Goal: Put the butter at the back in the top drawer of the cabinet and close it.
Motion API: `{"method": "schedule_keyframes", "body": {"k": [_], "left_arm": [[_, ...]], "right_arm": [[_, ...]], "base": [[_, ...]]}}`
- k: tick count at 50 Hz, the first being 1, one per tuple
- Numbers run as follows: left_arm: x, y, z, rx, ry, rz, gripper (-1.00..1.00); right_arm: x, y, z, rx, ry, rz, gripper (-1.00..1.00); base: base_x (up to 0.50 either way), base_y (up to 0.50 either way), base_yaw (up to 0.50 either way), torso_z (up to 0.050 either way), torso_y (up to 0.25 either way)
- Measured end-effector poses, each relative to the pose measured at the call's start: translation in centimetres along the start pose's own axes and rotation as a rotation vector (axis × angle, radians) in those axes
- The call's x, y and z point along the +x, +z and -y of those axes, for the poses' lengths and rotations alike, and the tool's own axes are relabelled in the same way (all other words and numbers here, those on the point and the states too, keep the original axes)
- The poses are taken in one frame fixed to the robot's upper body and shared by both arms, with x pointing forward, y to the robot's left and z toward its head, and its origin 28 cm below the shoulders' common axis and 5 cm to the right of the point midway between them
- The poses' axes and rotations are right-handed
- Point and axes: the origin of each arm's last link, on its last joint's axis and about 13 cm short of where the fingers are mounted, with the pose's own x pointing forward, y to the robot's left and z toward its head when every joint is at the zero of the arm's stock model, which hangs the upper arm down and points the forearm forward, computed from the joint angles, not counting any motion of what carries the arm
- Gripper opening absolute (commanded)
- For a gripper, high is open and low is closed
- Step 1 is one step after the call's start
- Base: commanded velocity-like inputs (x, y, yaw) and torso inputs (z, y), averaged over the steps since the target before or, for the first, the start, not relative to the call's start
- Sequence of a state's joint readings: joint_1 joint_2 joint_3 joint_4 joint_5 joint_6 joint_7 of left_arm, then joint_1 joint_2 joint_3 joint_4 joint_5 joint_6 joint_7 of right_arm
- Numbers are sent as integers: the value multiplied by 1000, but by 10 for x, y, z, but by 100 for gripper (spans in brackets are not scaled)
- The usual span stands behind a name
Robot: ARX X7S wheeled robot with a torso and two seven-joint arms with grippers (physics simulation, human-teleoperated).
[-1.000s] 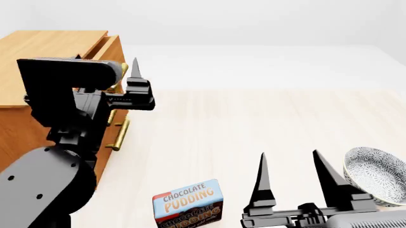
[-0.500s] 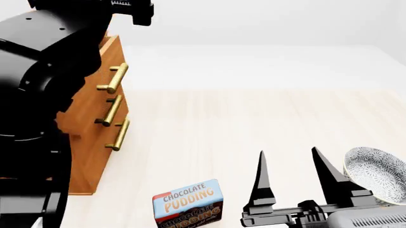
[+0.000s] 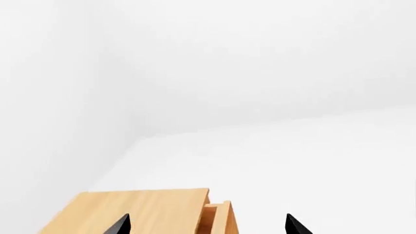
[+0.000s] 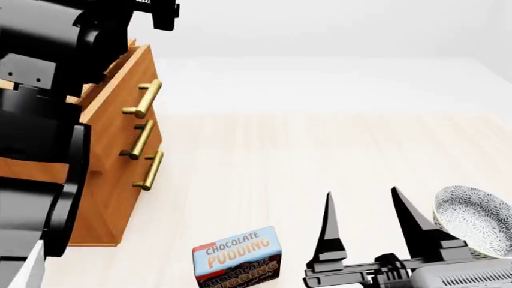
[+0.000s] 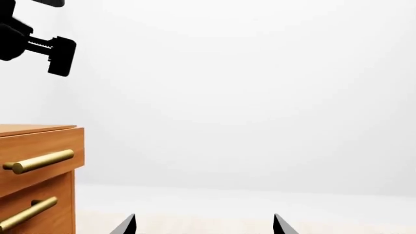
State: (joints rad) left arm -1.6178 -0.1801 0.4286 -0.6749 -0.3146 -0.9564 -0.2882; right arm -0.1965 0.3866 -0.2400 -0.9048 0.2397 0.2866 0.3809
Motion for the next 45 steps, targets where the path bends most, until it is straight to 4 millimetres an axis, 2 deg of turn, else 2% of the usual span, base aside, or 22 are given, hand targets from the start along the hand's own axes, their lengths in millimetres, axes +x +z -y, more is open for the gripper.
{"method": "schedule_keyframes", "body": {"k": [23, 45], "left_arm": [[5, 2, -4, -110, 10, -389, 100], [2, -6, -2, -138, -17, -520, 100]], "right_arm": [[-1, -1, -2, -2, 9, -7, 100], [-3, 2, -3, -5, 16, -5, 100]], "base": [[0, 0, 0, 0, 0], [0, 0, 0, 0, 0]]}}
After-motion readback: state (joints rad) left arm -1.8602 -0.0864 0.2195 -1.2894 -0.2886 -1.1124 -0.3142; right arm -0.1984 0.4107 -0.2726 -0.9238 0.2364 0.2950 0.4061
